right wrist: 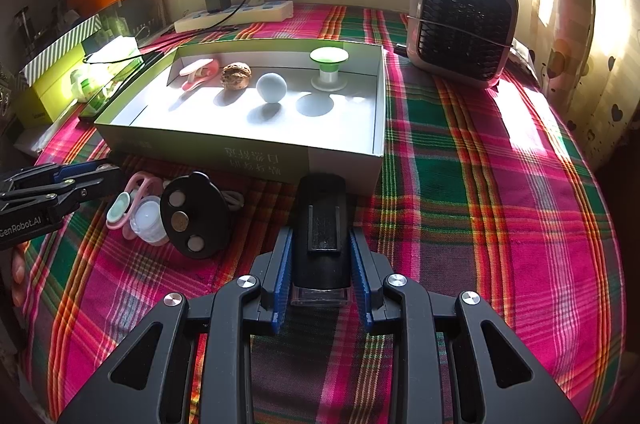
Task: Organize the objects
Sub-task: 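Close the left gripper on a walnut while the right gripper holds the black device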
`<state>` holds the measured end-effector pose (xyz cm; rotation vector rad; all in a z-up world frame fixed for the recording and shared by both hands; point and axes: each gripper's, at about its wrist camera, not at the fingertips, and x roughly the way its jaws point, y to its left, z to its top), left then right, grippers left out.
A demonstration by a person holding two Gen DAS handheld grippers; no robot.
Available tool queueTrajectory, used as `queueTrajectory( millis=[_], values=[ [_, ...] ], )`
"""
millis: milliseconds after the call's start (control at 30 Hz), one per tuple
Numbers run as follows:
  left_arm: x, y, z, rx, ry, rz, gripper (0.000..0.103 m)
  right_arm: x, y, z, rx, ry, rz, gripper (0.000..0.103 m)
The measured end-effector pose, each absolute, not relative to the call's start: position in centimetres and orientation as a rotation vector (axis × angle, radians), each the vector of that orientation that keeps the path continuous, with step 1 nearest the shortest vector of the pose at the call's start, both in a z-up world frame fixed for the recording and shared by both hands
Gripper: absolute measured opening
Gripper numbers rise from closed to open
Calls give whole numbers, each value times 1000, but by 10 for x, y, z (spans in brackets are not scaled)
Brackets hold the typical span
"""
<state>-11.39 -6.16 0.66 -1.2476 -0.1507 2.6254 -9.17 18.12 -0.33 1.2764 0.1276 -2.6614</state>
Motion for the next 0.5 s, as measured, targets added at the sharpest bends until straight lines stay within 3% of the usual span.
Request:
queueTrajectory(
  millis=[100, 500],
  values=[
    [-114, -62, 7, -1249, -154, 2623, 28, -92, 182, -3, 1276, 129, -2662, 29],
    [-113, -62, 6, -1246, -160, 2624, 28, -92, 181, -3, 1277, 127, -2663, 29]
  ],
)
